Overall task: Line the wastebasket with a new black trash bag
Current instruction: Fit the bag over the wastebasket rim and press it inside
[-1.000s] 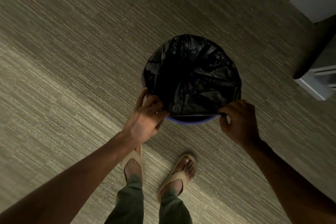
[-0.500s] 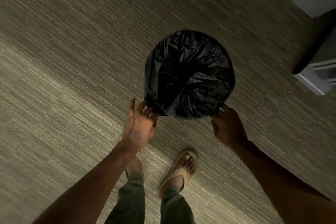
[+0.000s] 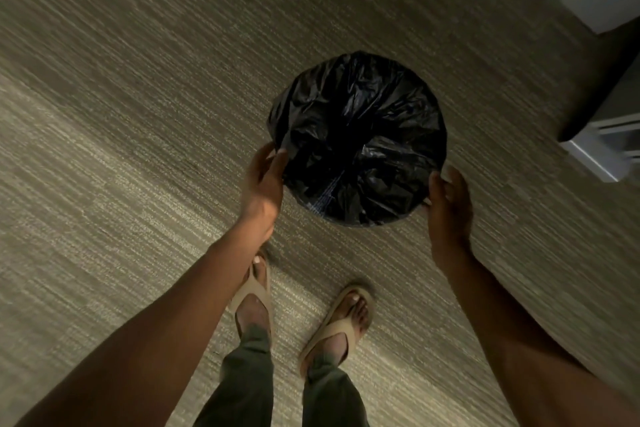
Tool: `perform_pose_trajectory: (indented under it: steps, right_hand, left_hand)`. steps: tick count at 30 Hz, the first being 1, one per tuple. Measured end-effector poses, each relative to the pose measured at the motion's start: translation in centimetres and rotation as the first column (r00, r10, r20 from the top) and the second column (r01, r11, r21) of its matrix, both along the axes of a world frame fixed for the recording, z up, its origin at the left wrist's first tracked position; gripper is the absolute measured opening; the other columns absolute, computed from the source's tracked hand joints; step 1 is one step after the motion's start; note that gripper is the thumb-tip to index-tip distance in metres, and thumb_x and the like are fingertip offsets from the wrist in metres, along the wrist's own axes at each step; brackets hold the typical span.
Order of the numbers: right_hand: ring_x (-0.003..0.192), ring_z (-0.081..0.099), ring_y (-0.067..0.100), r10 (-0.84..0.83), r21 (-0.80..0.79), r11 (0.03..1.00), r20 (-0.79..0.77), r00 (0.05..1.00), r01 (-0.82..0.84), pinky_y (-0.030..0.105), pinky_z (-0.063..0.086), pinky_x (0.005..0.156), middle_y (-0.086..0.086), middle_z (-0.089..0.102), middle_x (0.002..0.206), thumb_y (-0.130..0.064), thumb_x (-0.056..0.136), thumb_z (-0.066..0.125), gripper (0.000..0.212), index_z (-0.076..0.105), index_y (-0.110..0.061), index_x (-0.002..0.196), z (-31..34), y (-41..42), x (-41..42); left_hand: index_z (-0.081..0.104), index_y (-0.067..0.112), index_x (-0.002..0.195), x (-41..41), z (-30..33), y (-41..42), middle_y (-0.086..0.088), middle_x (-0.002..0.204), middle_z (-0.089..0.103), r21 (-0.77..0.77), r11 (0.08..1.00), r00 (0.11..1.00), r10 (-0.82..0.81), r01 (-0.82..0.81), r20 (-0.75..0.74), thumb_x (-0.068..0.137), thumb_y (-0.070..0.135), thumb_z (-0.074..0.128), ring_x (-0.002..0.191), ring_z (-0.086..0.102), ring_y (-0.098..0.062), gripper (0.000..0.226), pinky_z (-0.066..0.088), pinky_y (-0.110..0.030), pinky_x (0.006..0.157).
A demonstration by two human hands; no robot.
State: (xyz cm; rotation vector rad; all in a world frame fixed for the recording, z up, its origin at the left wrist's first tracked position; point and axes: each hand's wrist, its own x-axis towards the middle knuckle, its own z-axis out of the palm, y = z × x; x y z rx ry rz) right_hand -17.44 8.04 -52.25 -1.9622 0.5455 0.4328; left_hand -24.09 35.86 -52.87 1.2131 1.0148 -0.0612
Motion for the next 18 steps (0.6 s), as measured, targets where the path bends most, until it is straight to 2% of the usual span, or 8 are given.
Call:
perform_pose_trajectory:
  steps: [4,7,8,10,12,14,16,18]
  right_hand:
    - [0.136,0.056,0.034,0.007,-0.040,0.999,-0.082,0.997,-0.010,0.036,0.049,0.096,0.013,0.050,0.157,-0.062,0.105,0.038,0.067,0.039,-0.022,0.159,-0.9,2.3,0.9]
    - [0.144,0.047,0.039,-0.032,-0.274,0.962,-0.071,0.997,0.011,0.043,0.044,0.106,0.021,0.041,0.162,-0.064,0.105,0.035,0.074,0.030,-0.017,0.163,-0.6,2.9,0.5]
    - [0.146,0.043,0.040,0.024,-0.379,0.925,0.027,0.999,-0.012,0.046,0.042,0.110,0.023,0.037,0.163,-0.061,0.105,0.038,0.075,0.028,-0.015,0.163,-0.2,2.9,0.5]
    - [0.149,0.039,0.041,0.352,-0.558,0.819,0.301,0.886,-0.136,0.047,0.038,0.115,0.024,0.040,0.161,-0.047,0.106,0.048,0.068,0.034,-0.008,0.160,0.5,3.0,0.8]
    - [0.154,0.032,0.040,0.765,-0.741,0.568,0.315,0.562,-0.358,0.053,0.030,0.122,0.022,0.043,0.161,-0.032,0.106,0.052,0.058,0.042,-0.005,0.156,0.4,3.4,1.8]
    - [0.159,0.021,0.036,0.966,-0.801,0.174,0.026,0.256,-0.573,0.059,0.018,0.126,0.017,0.037,0.166,-0.031,0.107,0.044,0.057,0.039,-0.008,0.158,0.1,4.5,3.1]
    - [0.161,0.013,0.031,0.937,-0.703,-0.209,-0.342,0.066,-0.680,0.060,0.005,0.128,0.012,0.028,0.171,-0.042,0.107,0.034,0.062,0.031,-0.013,0.162,-0.4,5.6,4.2]
    - [0.162,0.007,0.028,0.790,-0.554,-0.448,-0.613,-0.021,-0.702,0.060,-0.007,0.128,0.006,0.018,0.174,-0.053,0.107,0.022,0.067,0.015,-0.023,0.166,-1.0,5.9,5.2]
  left_hand:
    - [0.064,0.021,0.137,2.1,-0.5,0.6,0.005,0.127,0.073,-0.111,0.987,0.983,-0.130,0.117,-0.126,0.103,0.053,0.050,0.114,0.068,-0.012,0.049,0.054,-0.028,0.091]
    - [0.063,0.012,0.139,2.6,-0.6,1.2,-0.009,0.138,0.063,0.257,0.956,0.951,-0.062,0.144,-0.303,0.103,0.057,0.045,0.126,0.059,-0.025,0.061,0.051,-0.037,0.101]
    - [0.058,0.009,0.142,2.4,-0.5,1.1,-0.015,0.142,0.058,0.503,0.842,0.956,-0.051,0.197,-0.289,0.103,0.053,0.046,0.131,0.054,-0.029,0.060,0.047,-0.040,0.106]
    - [0.054,0.008,0.143,2.2,0.6,0.2,-0.016,0.142,0.054,0.859,0.449,0.952,-0.279,0.246,-0.127,0.103,0.041,0.050,0.133,0.048,-0.030,0.052,0.041,-0.037,0.108]
    - [0.054,0.009,0.143,2.0,1.1,-1.8,-0.013,0.145,0.057,0.932,0.179,0.712,-0.694,0.316,-0.108,0.102,0.034,0.051,0.140,0.045,-0.030,0.048,0.040,-0.043,0.115]
    - [0.048,0.011,0.151,1.3,1.3,-4.2,-0.011,0.156,0.050,0.845,-0.061,0.389,-0.869,0.532,-0.308,0.103,0.042,0.047,0.152,0.034,-0.033,0.056,0.028,-0.050,0.125]
    - [0.040,0.016,0.156,0.6,1.2,-5.7,-0.009,0.159,0.048,0.670,-0.226,0.180,-0.859,0.707,-0.479,0.102,0.056,0.041,0.155,0.030,-0.031,0.068,0.015,-0.048,0.130]
    - [0.044,0.018,0.153,0.4,0.9,-6.1,-0.008,0.154,0.054,0.517,-0.290,0.081,-0.810,0.805,-0.581,0.099,0.067,0.035,0.151,0.037,-0.028,0.074,0.017,-0.046,0.128]
